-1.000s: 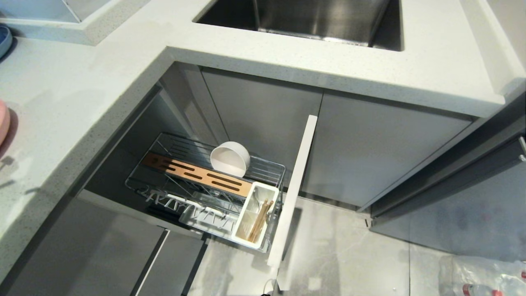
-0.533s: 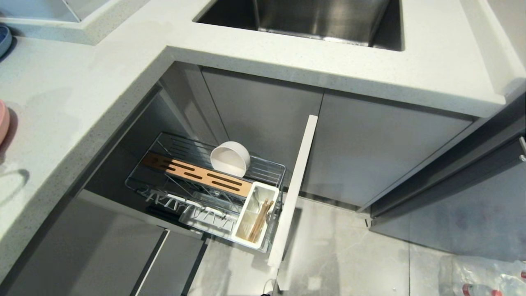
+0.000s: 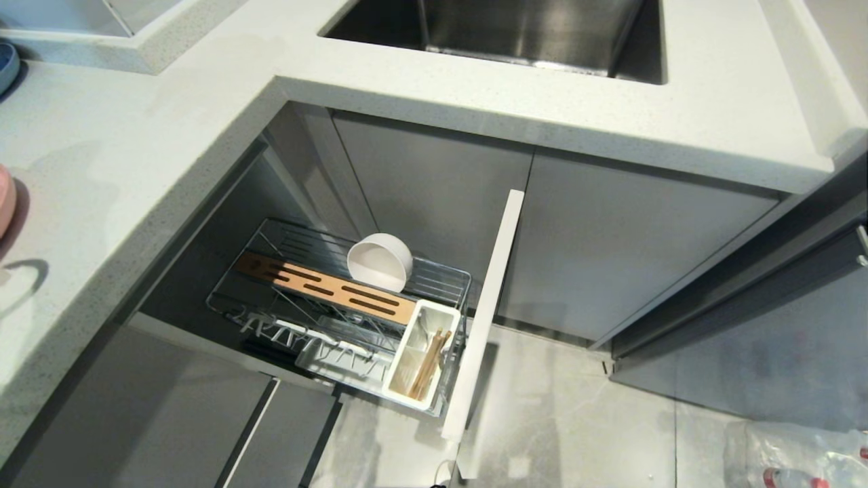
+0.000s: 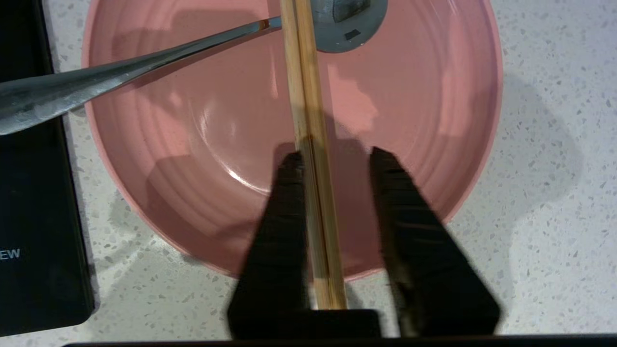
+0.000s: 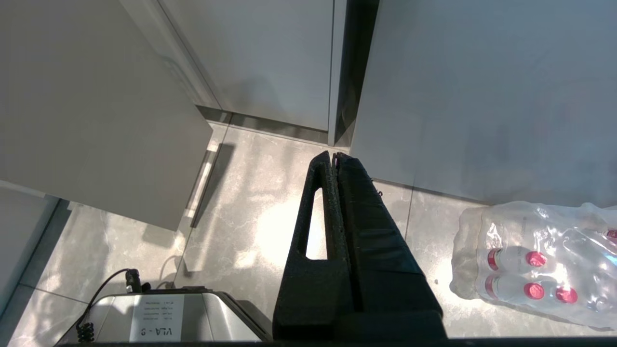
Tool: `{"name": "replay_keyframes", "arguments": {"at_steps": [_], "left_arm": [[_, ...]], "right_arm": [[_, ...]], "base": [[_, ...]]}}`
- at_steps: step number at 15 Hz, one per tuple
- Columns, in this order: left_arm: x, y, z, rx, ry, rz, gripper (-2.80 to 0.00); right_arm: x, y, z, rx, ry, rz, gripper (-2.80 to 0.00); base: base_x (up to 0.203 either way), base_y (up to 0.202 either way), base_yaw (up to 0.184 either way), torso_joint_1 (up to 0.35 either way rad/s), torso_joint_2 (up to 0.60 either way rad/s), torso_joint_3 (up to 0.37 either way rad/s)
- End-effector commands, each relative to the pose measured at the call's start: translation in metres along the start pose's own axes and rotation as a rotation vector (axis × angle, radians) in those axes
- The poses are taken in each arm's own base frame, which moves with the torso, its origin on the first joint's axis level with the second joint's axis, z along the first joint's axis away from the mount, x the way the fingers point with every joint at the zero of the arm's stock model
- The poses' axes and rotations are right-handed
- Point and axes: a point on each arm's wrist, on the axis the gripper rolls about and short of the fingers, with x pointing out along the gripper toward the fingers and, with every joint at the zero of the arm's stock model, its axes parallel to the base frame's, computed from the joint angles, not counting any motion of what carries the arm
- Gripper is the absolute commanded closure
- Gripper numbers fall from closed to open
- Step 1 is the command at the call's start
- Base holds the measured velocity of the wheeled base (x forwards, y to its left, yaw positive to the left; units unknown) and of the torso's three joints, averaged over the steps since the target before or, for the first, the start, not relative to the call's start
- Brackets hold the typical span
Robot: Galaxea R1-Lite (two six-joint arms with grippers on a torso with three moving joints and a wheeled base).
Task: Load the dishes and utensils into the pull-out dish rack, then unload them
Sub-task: Pick up the chopsticks and place it in the cupboard
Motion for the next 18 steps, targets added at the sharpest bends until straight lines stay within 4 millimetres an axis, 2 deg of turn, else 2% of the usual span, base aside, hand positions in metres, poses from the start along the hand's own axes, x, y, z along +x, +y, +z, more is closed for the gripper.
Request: {"name": "replay_keyframes", "arguments": {"at_steps": [1,8,18], "left_arm": [[0.004,0.0,0.0,-0.006,0.008,0.007,-2.8],[0.014,0.004,-0.008,-0.092,0.089,0.005,-2.8],[0.025,0.008,-0.013,-0.095,0.135,0.031,-2.8]], "right_arm": [[0.0,0.0,0.0,0.001,0.002,0.0,0.0],[0.0,0.0,0.0,0.001,0.002,0.0,0.0],[0.0,0.0,0.0,0.001,0.002,0.0,0.0]], "base": [[0.0,0.0,0.0,0.0,0.0,0.0],[0.0,0.0,0.0,0.0,0.0,0.0],[0.0,0.0,0.0,0.0,0.0,0.0]]}}
